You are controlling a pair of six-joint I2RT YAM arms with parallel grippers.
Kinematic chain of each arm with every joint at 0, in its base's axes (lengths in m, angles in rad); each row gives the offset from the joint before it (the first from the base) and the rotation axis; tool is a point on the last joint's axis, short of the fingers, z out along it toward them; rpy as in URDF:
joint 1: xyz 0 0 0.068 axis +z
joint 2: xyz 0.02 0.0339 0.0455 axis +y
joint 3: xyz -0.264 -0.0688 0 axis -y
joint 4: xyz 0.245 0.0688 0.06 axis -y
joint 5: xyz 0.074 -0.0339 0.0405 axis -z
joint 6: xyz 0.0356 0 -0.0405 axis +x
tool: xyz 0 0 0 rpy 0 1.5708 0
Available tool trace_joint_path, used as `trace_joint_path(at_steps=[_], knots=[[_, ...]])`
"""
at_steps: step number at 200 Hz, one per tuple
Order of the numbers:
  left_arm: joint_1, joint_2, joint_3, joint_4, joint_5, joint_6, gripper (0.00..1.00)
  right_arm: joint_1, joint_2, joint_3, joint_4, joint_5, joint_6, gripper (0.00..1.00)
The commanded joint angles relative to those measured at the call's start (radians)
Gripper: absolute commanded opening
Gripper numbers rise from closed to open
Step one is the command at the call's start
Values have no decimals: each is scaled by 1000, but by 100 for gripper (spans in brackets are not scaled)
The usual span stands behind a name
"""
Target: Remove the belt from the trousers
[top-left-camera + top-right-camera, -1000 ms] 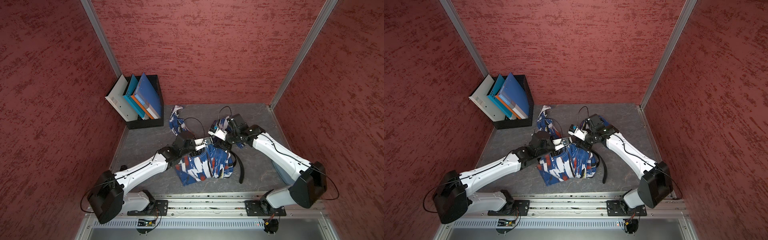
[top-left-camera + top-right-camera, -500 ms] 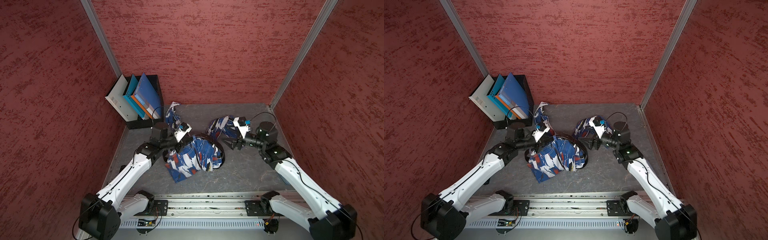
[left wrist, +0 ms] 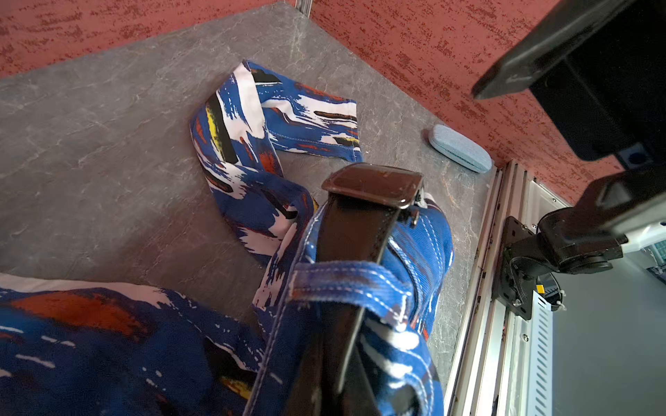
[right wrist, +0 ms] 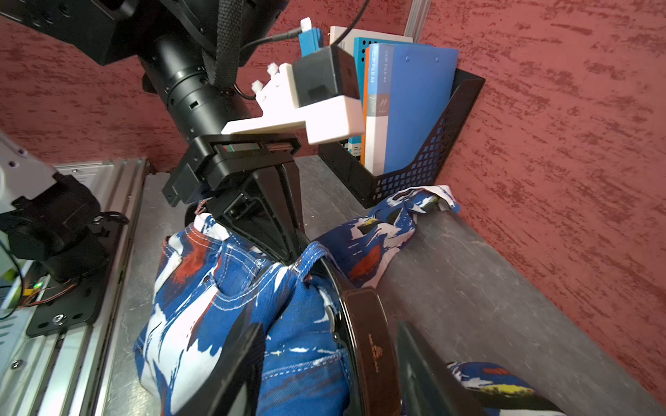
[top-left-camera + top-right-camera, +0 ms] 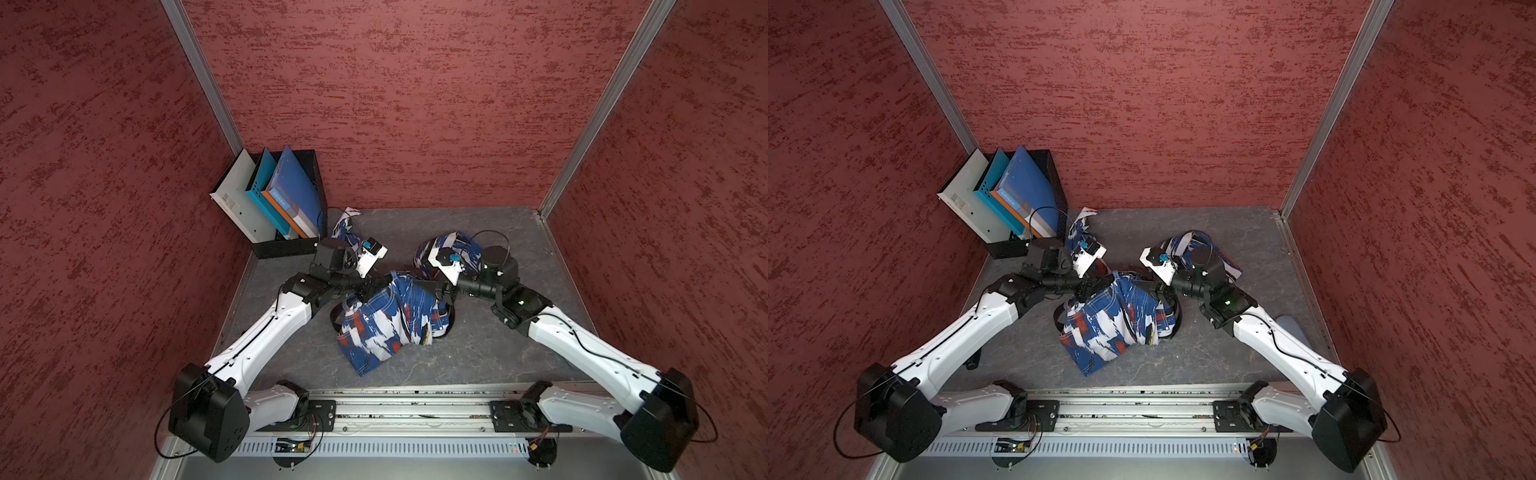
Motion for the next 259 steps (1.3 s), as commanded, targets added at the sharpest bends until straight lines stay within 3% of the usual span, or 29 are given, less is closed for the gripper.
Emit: trace_joint_path(at_steps=[1, 66, 121, 185, 259], knots=[[-5, 1, 47, 20, 31, -57, 0, 32, 22, 14, -14, 157, -8, 52], [-4, 6, 58, 8, 49, -54, 0, 94, 137, 75, -12, 268, -4, 47], [-4, -4, 54, 1, 47, -51, 0, 95, 157, 88, -25, 213, 40, 37], [-4, -31, 44, -2, 62, -46, 0, 95, 182, 110, -106, 260, 44, 30], [-1, -79, 25, 3, 55, -19, 0, 95, 206, 135, -184, 177, 64, 10]])
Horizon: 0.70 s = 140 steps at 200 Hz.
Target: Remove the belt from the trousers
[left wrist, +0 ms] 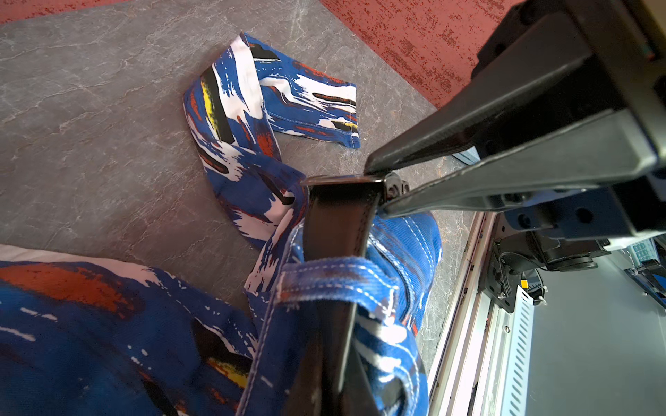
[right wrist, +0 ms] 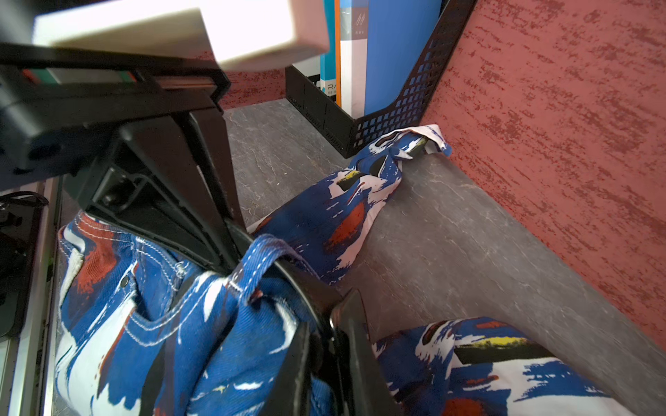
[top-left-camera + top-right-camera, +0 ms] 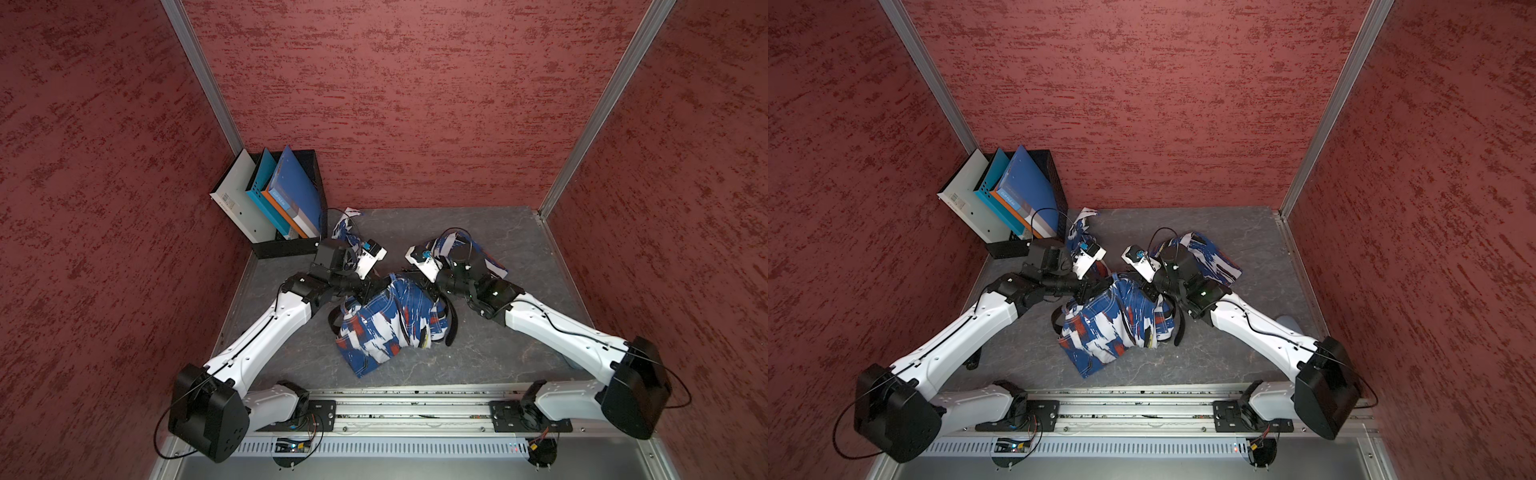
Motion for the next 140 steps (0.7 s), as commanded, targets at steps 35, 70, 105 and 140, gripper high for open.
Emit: trace_joint_path(at_steps=[35, 70, 105, 140], knots=[[34, -134, -44, 163, 70, -22, 0, 0, 26, -7, -98, 5, 46, 7], [85, -250, -160, 326, 77, -41, 0, -17, 3, -67, -78, 29, 109, 0], [137, -289, -208, 423, 70, -101, 0, -28, -8, -119, -63, 43, 169, 0], [189, -321, -265, 567, 26, -248, 0, -42, -60, -205, 8, 158, 246, 0]])
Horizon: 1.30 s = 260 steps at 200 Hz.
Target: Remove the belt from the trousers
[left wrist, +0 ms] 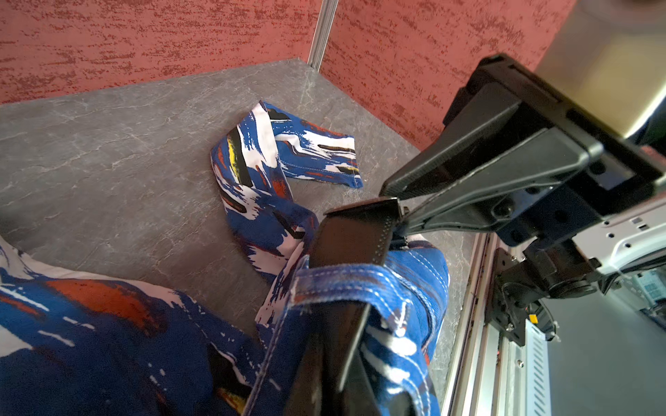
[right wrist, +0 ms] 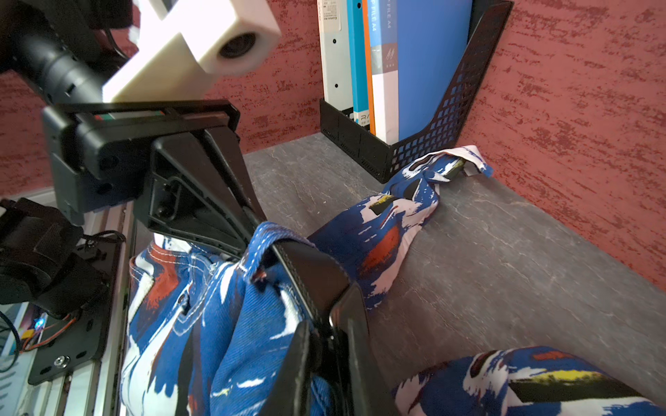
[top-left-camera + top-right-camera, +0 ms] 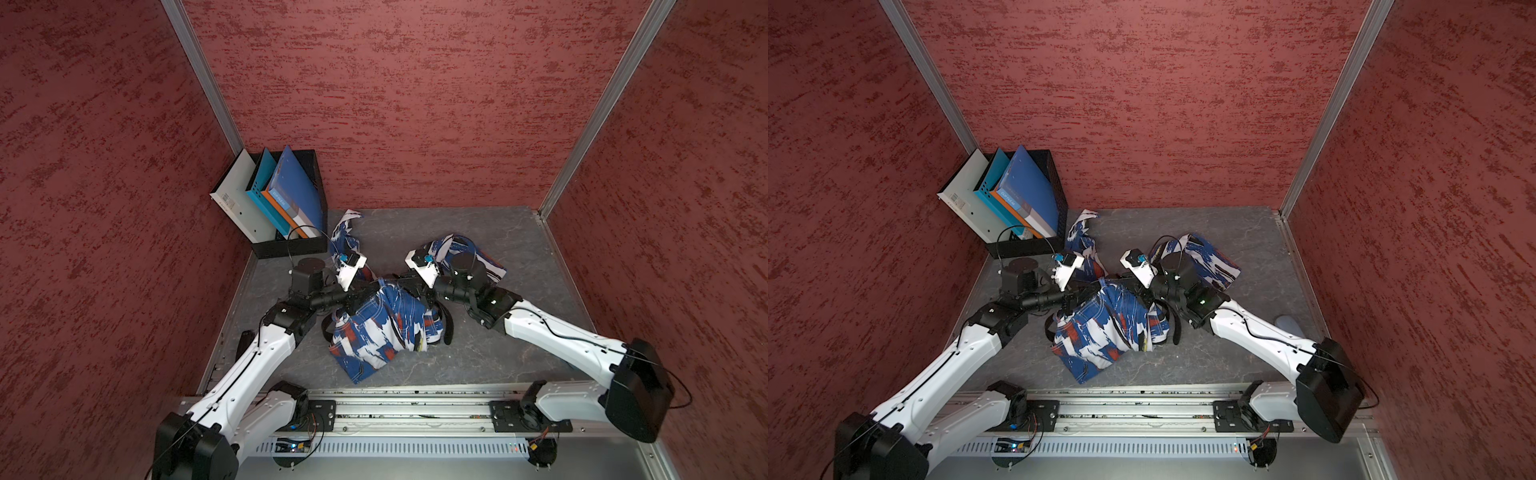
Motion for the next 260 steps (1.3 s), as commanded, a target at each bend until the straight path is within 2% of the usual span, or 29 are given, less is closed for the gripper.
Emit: trace_joint_path(at_steps=[1, 26, 51, 68, 88, 98, 116, 135, 164, 190, 216, 260], knots=[[72, -77, 26, 256, -45, -138, 0, -58, -29, -93, -159, 226, 86, 0], [71, -100, -2, 230, -96, -92, 0, -57, -59, -116, -150, 248, 70, 0], [79, -152, -33, 237, -165, -33, 0, -58, -67, -127, -154, 172, 107, 0], [75, -146, -15, 185, -146, 21, 0, -58, -34, -115, -192, 142, 144, 0], [43, -94, 32, 110, -85, 81, 0, -46, -11, -119, -150, 61, 147, 0], [0, -63, 61, 67, -81, 126, 0, -43, 4, -114, -114, 2, 136, 13], [-61, -10, 99, 26, -80, 172, 0, -37, 38, -68, -103, -33, 131, 25], [-94, 28, 124, 9, -78, 185, 0, -37, 70, -22, -110, -58, 139, 32], [-99, 31, 123, 14, -84, 187, 0, -38, 73, -10, -100, -75, 164, 38], [-91, 26, 122, 7, -86, 193, 0, -49, 64, -21, -96, -91, 179, 38], [-90, 31, 121, 4, -76, 193, 0, -51, 46, -37, -32, -119, 197, 47], [-90, 37, 118, 9, -59, 187, 0, -51, 48, -18, 28, -129, 233, 49]])
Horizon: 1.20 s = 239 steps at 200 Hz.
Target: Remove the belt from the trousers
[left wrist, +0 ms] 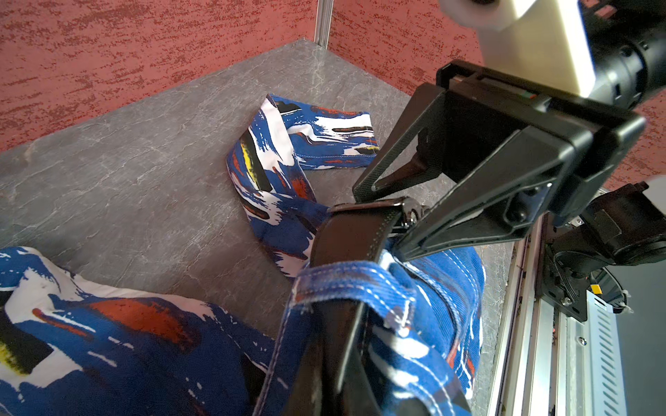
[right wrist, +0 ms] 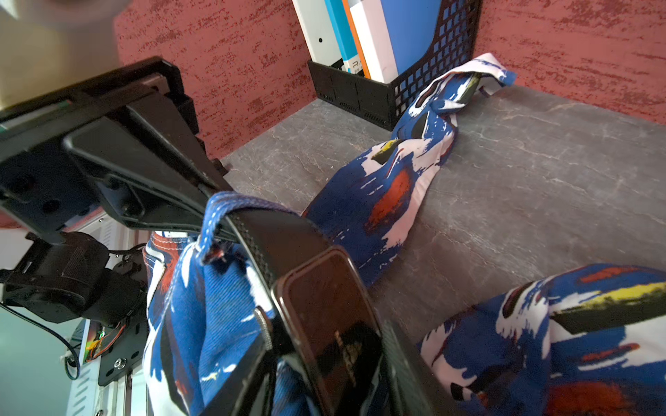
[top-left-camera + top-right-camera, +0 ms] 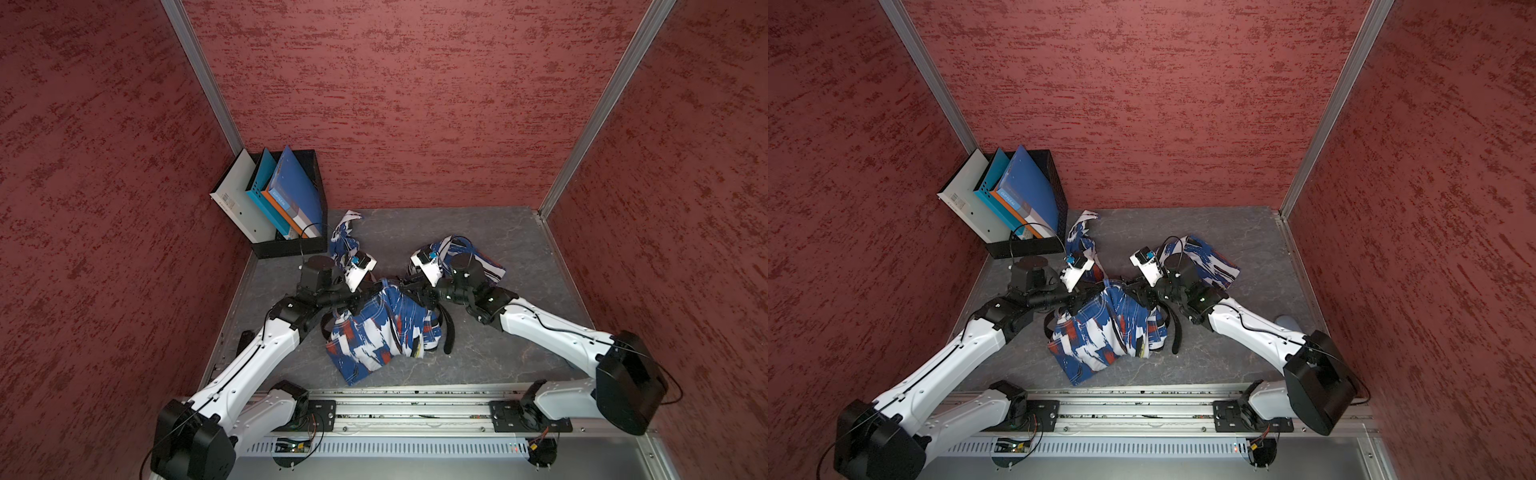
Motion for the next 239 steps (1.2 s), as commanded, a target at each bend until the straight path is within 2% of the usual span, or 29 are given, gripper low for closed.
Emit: trace_joint_path(at_steps=[1, 44, 91, 189, 223, 239], knots=[[-1, -19, 53, 101, 64, -1, 0, -3, -7, 5, 31, -30, 33, 49], [2, -17, 49, 93, 73, -2, 0, -1, -25, -11, 87, -92, 16, 54], [11, -17, 48, 92, 86, -5, 0, -1, -38, -9, 62, -61, -4, 52], [14, -18, 37, 92, 89, -9, 0, -1, -50, -6, 68, -86, -5, 42], [16, -18, 36, 93, 89, -11, 0, -3, -41, -3, 47, -87, -8, 30], [15, -19, 37, 94, 90, -13, 0, -2, -37, 0, 31, -83, -14, 27]])
